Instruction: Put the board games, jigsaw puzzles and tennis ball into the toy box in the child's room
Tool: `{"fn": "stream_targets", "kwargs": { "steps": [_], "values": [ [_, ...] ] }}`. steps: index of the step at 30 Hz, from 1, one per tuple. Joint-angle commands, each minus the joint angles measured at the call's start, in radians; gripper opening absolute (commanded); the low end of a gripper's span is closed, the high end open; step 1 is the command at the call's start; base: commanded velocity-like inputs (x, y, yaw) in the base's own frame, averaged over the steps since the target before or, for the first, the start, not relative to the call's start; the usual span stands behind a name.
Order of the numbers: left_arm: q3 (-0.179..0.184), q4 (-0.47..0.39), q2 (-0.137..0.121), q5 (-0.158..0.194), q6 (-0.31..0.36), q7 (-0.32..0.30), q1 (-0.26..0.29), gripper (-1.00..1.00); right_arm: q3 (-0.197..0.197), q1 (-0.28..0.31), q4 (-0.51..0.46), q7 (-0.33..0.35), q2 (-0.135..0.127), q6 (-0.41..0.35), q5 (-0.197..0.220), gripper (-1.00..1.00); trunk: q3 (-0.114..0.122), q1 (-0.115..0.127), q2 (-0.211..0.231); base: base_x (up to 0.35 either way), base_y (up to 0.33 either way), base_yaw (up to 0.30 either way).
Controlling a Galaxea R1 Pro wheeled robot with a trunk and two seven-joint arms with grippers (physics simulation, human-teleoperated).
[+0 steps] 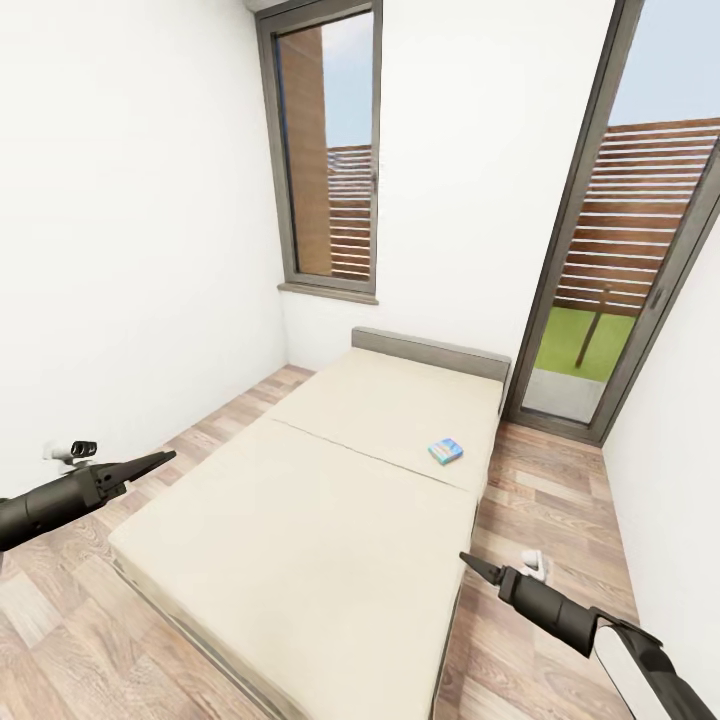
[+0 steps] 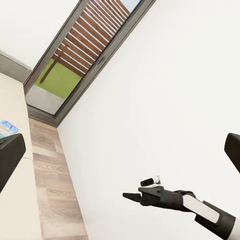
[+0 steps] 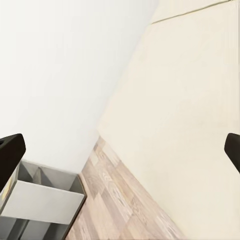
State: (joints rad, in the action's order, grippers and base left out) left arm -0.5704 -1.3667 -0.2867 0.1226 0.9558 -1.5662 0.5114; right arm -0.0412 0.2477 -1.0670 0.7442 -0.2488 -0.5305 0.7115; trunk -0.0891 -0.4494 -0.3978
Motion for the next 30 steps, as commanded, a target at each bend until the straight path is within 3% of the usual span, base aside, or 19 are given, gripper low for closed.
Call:
{"fn": "stream_targets", "kwargs": {
  "steps": [1, 9, 14, 15, 16, 17, 18, 20, 21, 22, 23, 27, 30],
  "values": [
    [0.0, 0.0, 0.0, -0.001, 0.011, -0.005, 0.001, 1.0, -0.002, 0.001, 0.0, -0.003, 0.001, -0.006, 0.008, 1.0, -0.002, -0.001, -0.002, 0.0, 0.0, 0.0],
    [0.0, 0.0, 0.0, -0.001, 0.011, -0.005, 0.001, 1.0, 0.002, 0.001, -0.01, -0.043, 0.013, -0.014, 0.003, 1.0, -0.002, -0.001, -0.002, 0.0, 0.0, 0.0],
    [-0.001, 0.0, 0.0, -0.001, 0.011, -0.005, 0.001, 1.0, 0.021, 0.001, -0.081, -0.217, 0.041, -0.075, 0.001, 1.0, -0.002, -0.001, -0.002, 0.0, 0.0, 0.0],
    [-0.001, 0.0, 0.0, -0.001, 0.011, -0.005, 0.001, 1.0, 0.028, 0.001, -0.105, -0.262, 0.047, -0.098, 0.001, 1.0, -0.002, -0.001, -0.002, 0.0, 0.0, 0.0],
    [-0.001, 0.001, 0.0, -0.002, 0.011, -0.005, 0.001, 1.0, 0.039, 0.001, -0.162, -0.363, 0.06, -0.156, 0.001, 1.0, -0.002, -0.001, -0.002, 0.0, 0.0, 0.0],
    [0.0, 0.0, 0.001, -0.002, 0.011, -0.005, 0.001, 1.0, 0.045, 0.001, -0.193, -0.419, 0.067, -0.188, 0.001, 1.0, -0.002, -0.001, -0.002, 0.0, 0.0, 0.0],
    [0.001, 0.001, 0.002, -0.002, 0.01, -0.005, 0.001, 1.0, 0.054, 0.001, -0.253, -0.542, 0.081, -0.249, 0.001, 1.0, -0.002, -0.001, -0.002, 0.0, 0.0, 0.0],
    [0.001, 0.001, 0.006, -0.003, 0.009, -0.005, 0.001, 1.0, 0.061, 0.001, -0.306, -0.675, 0.098, -0.302, 0.002, 1.0, -0.002, -0.001, -0.002, 0.0, 0.0, 0.0],
    [0.002, 0.001, 0.011, -0.003, 0.004, -0.005, 0.001, 1.0, 0.065, 0.001, -0.347, -0.806, 0.117, -0.346, 0.003, 1.0, -0.002, -0.001, -0.002, 0.0, 0.0, 0.0],
    [0.002, 0.001, 0.014, -0.003, -0.001, -0.005, 0.001, 1.0, 0.067, 0.001, -0.364, -0.869, 0.127, -0.363, 0.005, 1.0, -0.002, -0.001, -0.002, 0.0, 0.0, 0.0],
    [0.002, 0.001, 0.018, -0.003, -0.012, -0.005, 0.001, 1.0, 0.069, 0.001, -0.391, -0.982, 0.143, -0.388, 0.007, 1.0, -0.002, -0.001, -0.002, 0.0, 0.0, 0.0],
    [0.003, 0.001, 0.027, -0.003, -0.037, -0.005, 0.001, 1.0, 0.073, 0.001, -0.424, -1.162, 0.167, -0.42, 0.012, 1.0, -0.002, -0.001, -0.002, 0.0, 0.0, 0.0],
    [0.002, 0.001, 0.033, -0.004, -0.045, -0.005, 0.001, 1.0, 0.078, 0.001, -0.434, -1.219, 0.177, -0.43, 0.013, 1.0, -0.002, -0.001, -0.002, 0.0, 0.0, 0.0]
  ]
}}
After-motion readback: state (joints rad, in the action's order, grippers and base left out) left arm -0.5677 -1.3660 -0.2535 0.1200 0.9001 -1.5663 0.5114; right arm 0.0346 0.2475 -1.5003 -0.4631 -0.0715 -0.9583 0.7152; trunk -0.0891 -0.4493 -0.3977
